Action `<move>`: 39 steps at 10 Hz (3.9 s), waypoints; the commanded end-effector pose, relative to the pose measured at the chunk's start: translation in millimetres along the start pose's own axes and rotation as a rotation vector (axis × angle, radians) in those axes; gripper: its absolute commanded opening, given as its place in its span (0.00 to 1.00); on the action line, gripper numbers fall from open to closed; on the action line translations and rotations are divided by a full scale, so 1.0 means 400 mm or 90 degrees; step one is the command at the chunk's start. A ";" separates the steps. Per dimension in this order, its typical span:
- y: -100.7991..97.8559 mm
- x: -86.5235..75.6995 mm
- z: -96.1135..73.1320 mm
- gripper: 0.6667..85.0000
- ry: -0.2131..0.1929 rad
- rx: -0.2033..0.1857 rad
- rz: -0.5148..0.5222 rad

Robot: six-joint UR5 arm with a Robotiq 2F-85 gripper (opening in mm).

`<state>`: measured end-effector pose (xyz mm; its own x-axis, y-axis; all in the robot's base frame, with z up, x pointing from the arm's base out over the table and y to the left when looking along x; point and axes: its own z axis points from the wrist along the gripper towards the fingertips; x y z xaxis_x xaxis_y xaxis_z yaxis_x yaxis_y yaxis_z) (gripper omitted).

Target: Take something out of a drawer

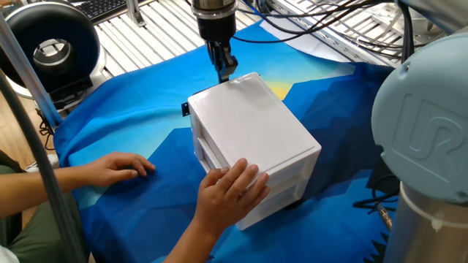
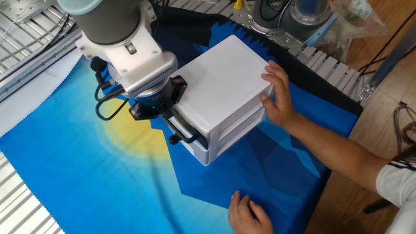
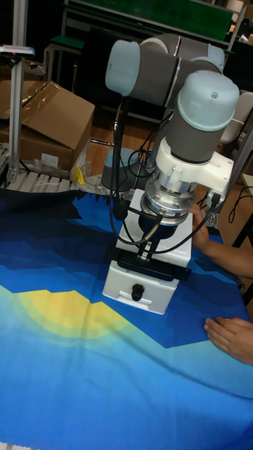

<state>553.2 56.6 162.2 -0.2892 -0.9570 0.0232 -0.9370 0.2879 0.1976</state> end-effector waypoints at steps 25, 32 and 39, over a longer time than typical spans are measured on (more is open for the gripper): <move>-0.244 -0.046 -0.023 0.00 -0.059 0.137 -0.096; -0.223 -0.011 -0.030 0.00 -0.023 0.124 -0.074; -0.218 -0.028 -0.023 0.00 -0.028 0.127 -0.041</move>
<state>639.1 39.1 152.8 -0.2179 -0.9758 -0.0177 -0.9760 0.2179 0.0006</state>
